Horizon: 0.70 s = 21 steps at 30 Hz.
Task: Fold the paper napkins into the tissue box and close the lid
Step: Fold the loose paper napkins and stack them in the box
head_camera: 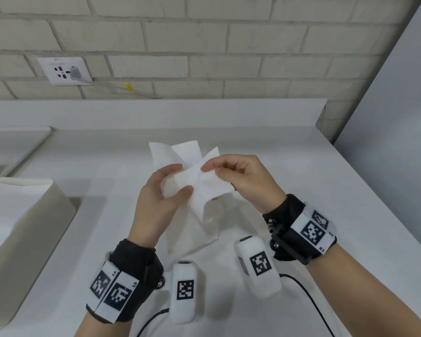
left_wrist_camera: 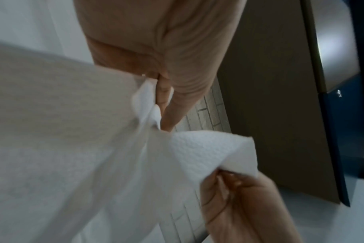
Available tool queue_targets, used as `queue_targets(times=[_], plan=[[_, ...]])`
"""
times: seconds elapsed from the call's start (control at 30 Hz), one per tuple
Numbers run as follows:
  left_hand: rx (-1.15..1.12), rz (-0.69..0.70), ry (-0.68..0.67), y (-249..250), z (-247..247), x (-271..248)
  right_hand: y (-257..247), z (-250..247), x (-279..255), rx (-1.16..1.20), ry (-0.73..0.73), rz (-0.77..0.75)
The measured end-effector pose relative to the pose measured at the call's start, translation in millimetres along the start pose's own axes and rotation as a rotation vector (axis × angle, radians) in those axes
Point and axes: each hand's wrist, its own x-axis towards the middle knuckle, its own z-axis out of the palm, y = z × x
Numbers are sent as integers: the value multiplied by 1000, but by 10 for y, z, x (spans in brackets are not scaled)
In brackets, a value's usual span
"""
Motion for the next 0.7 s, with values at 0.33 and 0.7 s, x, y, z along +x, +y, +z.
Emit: queue_targets(times=[0.33,0.7], plan=[[-43,184,-145,84,-23,-100,-114,-109,65,-306,-8,-145],[-30,290,-265,43,24,-139,-51,-89,191,-667,35,-229]])
